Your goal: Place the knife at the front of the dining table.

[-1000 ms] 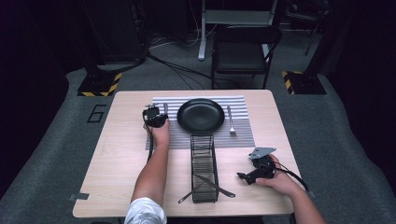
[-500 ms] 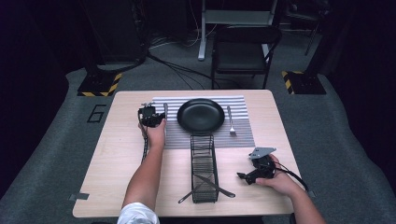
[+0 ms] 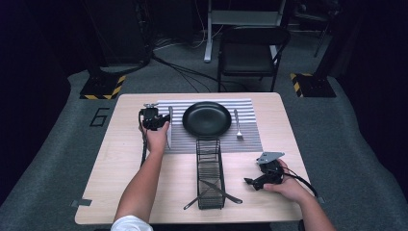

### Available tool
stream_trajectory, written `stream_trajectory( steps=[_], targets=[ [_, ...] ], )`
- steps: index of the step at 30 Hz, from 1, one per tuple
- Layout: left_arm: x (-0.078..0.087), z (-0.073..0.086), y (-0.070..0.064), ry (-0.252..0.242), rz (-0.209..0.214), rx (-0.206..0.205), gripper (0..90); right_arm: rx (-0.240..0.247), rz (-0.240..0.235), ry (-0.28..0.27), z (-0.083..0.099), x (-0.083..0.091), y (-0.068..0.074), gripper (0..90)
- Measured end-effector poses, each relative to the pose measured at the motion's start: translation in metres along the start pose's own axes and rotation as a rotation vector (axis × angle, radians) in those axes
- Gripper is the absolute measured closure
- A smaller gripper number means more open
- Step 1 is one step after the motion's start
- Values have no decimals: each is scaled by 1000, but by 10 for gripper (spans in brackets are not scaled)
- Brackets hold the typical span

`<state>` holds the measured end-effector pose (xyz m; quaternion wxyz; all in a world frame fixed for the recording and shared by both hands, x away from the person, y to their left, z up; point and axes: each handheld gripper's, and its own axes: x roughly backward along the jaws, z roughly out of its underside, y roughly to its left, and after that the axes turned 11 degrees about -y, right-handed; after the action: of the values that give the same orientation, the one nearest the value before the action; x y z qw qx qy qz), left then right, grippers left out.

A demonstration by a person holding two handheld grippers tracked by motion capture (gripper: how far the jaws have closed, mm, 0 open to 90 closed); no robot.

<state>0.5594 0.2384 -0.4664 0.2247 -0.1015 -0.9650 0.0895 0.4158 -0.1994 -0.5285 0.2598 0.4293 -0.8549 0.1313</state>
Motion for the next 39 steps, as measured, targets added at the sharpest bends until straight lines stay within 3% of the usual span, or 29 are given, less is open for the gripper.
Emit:
stream_trajectory(
  steps=[11, 23, 34, 39],
  targets=[
    [20, -11, -9, -15, 59, -29, 577, -6, 2, 2, 0, 0, 1, 0],
    [45, -3, -16, -30, 136, -64, 546, -4, 4, 2, 0, 0, 0, 0],
    [76, 5, -17, -18, 178, -161, 517, -4, 3, 2, 0, 0, 1, 0],
    [87, 10, -14, -1, 190, -174, 508, -1, 3, 1, 0, 0, 0, 0]
  ],
)
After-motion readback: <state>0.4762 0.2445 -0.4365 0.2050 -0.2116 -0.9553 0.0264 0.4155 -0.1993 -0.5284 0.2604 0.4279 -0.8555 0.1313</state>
